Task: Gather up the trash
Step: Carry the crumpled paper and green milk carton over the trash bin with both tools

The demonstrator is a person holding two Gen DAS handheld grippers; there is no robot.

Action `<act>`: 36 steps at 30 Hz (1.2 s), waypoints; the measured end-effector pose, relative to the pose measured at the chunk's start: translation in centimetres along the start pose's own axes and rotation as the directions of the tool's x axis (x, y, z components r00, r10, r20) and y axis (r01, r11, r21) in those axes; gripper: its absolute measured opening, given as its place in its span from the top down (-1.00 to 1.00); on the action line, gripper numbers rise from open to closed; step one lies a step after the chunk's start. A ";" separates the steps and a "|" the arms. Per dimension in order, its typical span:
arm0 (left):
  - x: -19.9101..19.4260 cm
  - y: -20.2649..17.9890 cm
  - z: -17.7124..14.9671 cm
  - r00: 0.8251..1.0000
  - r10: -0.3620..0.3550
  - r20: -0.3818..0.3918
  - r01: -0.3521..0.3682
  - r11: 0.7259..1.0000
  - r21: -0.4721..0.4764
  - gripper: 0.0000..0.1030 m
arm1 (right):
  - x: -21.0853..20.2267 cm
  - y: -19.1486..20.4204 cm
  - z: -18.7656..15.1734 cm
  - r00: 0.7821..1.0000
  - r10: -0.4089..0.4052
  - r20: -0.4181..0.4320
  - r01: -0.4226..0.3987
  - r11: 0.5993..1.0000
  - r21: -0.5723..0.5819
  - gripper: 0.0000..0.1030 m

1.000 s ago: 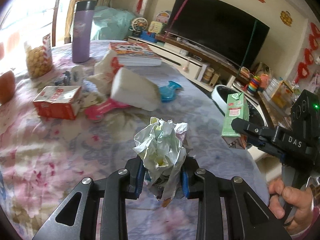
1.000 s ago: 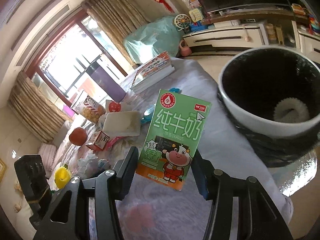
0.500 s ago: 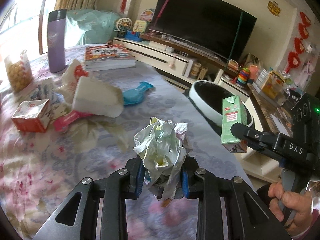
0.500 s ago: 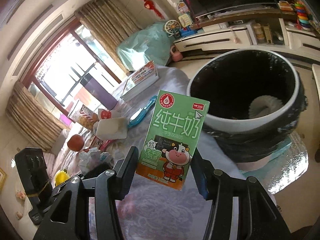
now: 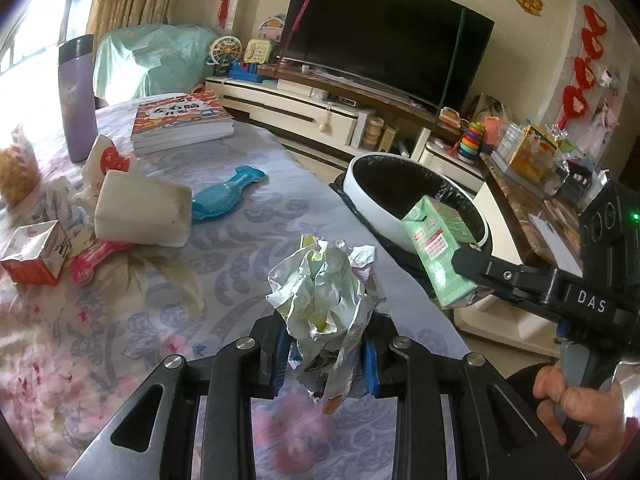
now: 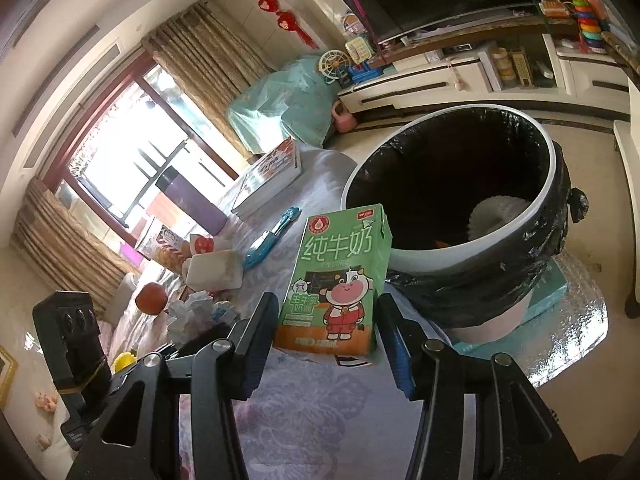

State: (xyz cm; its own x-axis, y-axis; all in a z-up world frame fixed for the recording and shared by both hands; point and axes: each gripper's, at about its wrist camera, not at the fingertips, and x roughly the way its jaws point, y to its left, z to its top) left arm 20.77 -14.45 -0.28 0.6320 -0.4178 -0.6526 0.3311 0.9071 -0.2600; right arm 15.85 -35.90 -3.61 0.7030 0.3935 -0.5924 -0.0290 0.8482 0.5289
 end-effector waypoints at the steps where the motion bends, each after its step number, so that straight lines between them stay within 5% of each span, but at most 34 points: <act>1: 0.1 0.1 -0.1 1.000 0.004 -0.002 -0.004 1.000 -0.001 0.46 | 0.1 0.0 -0.1 1.000 0.000 -0.012 0.000 1.000 -0.004 0.00; 14: -0.4 2.2 -1.2 0.999 0.032 -0.030 -0.034 0.998 -0.055 0.46 | 3.3 -0.9 -0.4 0.996 -0.024 -0.089 0.027 0.999 0.033 -0.15; 22: -0.3 2.0 -0.8 0.999 0.019 -0.031 -0.020 0.999 -0.046 0.46 | 1.6 0.0 -0.1 0.999 0.002 -0.039 -0.003 1.000 -0.016 -0.01; 23: -0.2 1.9 -0.7 0.999 0.016 -0.031 -0.017 0.999 -0.042 0.46 | 1.3 0.1 -0.1 0.999 0.006 -0.033 -0.007 1.000 -0.019 0.06; 24: -0.1 1.7 -0.6 0.999 0.012 -0.030 -0.014 0.999 -0.036 0.46 | 1.2 0.1 0.1 1.000 0.008 -0.030 -0.008 1.000 -0.020 0.38; 36: 1.0 -0.5 0.8 1.000 -0.016 -0.024 0.016 1.000 0.006 0.46 | -0.8 -0.8 1.2 1.000 0.021 0.020 -0.021 1.000 0.001 0.37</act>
State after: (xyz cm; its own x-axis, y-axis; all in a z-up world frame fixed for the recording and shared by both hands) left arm 21.79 -15.35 -0.17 0.6099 -0.4310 -0.6651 0.3458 0.8998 -0.2660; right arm 16.17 -37.32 -2.86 0.7164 0.4042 -0.5687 -0.0433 0.8393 0.5419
